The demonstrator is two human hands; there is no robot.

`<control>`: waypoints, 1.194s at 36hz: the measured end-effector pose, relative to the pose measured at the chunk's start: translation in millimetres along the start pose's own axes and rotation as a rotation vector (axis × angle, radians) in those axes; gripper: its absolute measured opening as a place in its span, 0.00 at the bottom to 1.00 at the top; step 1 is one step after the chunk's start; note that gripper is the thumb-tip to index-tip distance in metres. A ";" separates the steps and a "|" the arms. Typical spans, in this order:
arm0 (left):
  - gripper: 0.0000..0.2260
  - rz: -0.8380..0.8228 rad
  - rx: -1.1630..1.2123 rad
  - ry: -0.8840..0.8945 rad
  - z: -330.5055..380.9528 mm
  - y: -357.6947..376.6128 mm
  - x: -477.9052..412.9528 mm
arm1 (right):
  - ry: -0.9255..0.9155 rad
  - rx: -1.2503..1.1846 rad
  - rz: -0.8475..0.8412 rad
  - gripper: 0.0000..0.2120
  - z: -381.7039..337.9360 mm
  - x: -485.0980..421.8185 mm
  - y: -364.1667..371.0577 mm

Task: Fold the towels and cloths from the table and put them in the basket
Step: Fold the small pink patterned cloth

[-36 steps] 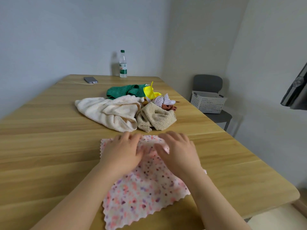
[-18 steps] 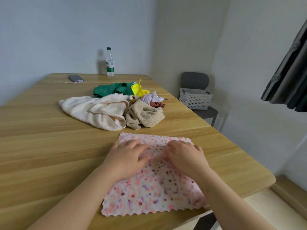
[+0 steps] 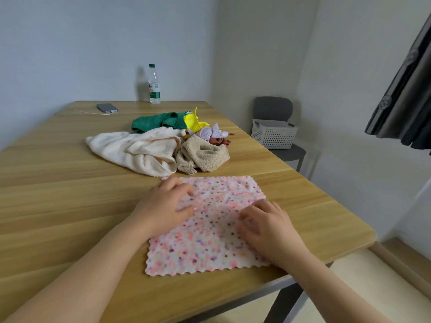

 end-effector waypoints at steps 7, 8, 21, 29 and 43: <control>0.05 -0.139 0.332 0.091 -14.7 -4.8 39.6 | -0.040 -0.184 0.008 0.12 41.4 34.5 -6.0; 0.07 -0.147 0.321 0.129 -17.4 -2.9 46.2 | -0.055 -0.197 -0.042 0.17 42.5 35.8 -8.0; 0.38 -0.417 -0.092 0.160 -17.2 -7.4 75.6 | -0.037 -0.192 -0.250 0.06 41.0 39.7 -17.7; 0.37 -0.291 -0.070 0.180 -17.0 -5.5 82.1 | 0.030 -0.238 -0.230 0.07 40.2 40.4 -18.4; 0.06 0.293 0.806 -0.214 -12.9 -35.6 14.7 | 0.331 -0.634 0.019 0.03 26.1 -22.1 -33.0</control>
Point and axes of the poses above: each hand's wrist, its own x-axis away from the middle knuckle, its own y-axis out of the palm, z = x × y, the point moved 1 cm from there along -x, towards the middle knuckle, and after that the axes turned 14 degrees about x, right-handed, at the moved point
